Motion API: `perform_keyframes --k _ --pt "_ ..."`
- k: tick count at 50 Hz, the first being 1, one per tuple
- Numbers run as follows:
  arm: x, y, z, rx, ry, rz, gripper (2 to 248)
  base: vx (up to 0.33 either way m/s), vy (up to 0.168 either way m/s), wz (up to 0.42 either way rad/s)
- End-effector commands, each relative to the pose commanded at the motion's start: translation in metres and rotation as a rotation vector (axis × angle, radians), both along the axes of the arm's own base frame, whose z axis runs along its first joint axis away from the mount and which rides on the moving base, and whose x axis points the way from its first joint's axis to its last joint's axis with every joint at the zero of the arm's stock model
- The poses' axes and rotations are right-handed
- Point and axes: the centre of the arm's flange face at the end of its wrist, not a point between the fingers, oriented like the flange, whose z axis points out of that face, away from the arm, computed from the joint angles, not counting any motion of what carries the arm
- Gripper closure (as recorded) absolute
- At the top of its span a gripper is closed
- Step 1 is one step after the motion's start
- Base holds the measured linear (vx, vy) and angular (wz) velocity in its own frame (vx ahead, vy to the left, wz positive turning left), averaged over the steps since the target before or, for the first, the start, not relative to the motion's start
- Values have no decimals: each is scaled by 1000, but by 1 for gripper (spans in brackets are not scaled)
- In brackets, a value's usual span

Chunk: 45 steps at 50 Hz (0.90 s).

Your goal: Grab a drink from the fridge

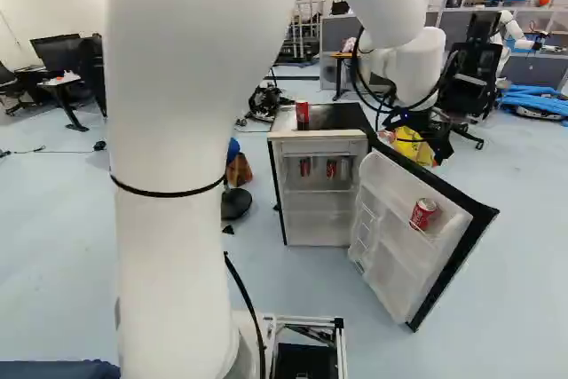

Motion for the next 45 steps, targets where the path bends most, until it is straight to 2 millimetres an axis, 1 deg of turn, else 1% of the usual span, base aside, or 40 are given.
perform_keyframes --k 15,45 --pt "10 -25 -3 17 11 -11 3 0 0 0" --pt "28 -68 -10 60 36 -22 3 0 0 0"
